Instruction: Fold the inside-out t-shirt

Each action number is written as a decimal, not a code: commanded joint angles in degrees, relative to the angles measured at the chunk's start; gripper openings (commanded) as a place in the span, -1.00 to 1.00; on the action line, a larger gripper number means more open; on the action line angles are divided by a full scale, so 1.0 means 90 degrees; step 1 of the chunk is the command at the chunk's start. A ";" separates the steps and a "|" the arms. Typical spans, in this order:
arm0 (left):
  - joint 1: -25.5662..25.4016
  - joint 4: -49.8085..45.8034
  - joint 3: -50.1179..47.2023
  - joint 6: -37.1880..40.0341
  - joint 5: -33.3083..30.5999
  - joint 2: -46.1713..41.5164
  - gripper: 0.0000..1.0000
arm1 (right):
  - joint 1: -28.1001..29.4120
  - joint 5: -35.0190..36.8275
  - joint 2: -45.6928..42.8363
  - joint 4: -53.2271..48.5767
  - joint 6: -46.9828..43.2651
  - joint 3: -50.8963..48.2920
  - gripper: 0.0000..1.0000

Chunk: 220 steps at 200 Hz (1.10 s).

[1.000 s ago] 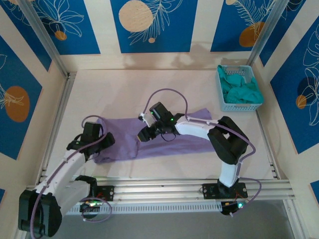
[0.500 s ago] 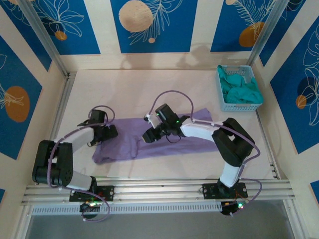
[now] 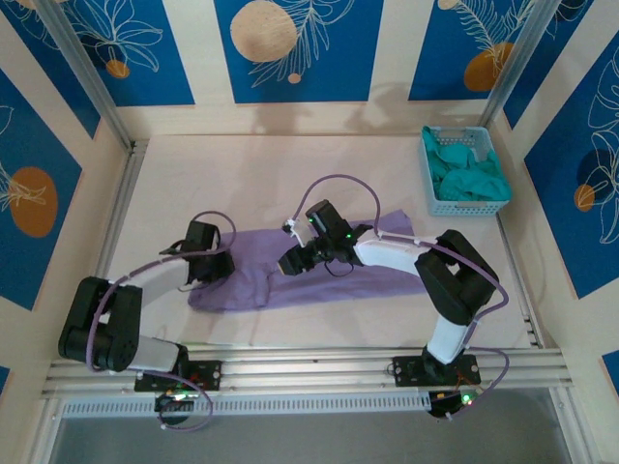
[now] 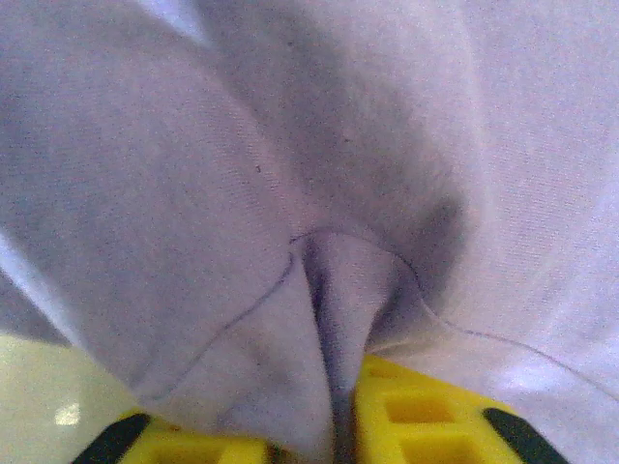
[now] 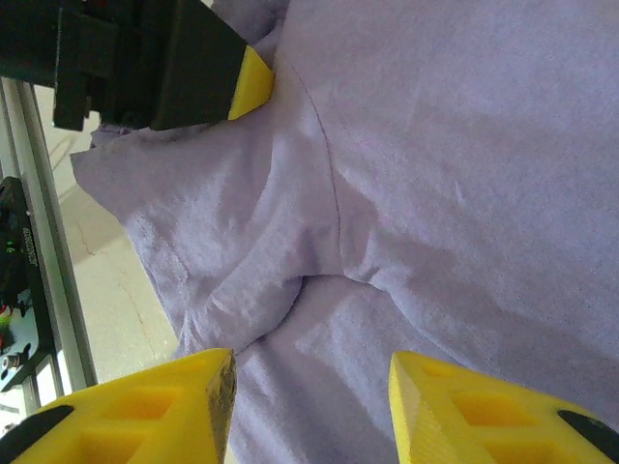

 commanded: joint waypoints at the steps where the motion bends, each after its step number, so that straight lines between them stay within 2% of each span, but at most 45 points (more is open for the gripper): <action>1: 0.0012 -0.0097 -0.0038 0.0057 -0.0079 0.0291 -1.00 | 0.0017 -0.0098 -0.0098 -0.0096 0.0029 0.0067 -0.07; 36: 0.0407 -0.0720 0.0375 0.0389 -0.0583 0.0073 -1.00 | -0.0096 0.0057 -0.0440 -0.0194 0.0072 -0.0123 -0.07; 67: 0.1090 -0.1532 0.1007 0.0729 -0.1227 -0.0337 -1.00 | -0.0441 0.0111 -0.0886 -0.0283 0.0208 -0.0389 -0.07; 89: 0.1591 -0.1789 0.1383 0.0767 -0.1375 -0.0350 -1.00 | -0.0681 0.0205 -0.1243 -0.0501 0.0262 -0.0475 -0.06; 113: 0.1935 -0.2547 0.2399 0.1119 -0.2158 -0.0100 -1.00 | -0.0927 0.0515 -0.1728 -0.0868 0.0385 -0.0584 -0.07; 138: 0.1939 -0.3227 0.3504 0.1544 -0.3046 0.0326 -1.00 | -0.1251 0.0912 -0.2143 -0.1246 0.0648 -0.0752 -0.06; 155: 0.1680 -0.3656 0.4057 0.1630 -0.3216 0.0683 -1.00 | -0.1490 0.0952 -0.2320 -0.1362 0.0729 -0.0921 -0.06; 174: 0.1049 -0.4104 0.4431 0.1524 -0.3302 0.0943 -1.00 | -0.1701 0.0943 -0.2494 -0.1411 0.0822 -0.1103 -0.05; 195: 0.0019 -0.4636 0.4820 0.1099 -0.3170 0.1121 -1.00 | -0.1849 0.0988 -0.2711 -0.1433 0.0886 -0.1250 -0.06; 220: -0.1475 -0.4588 0.5137 0.0140 -0.2524 0.1417 -1.00 | -0.2107 0.1122 -0.2878 -0.1557 0.0987 -0.1359 -0.05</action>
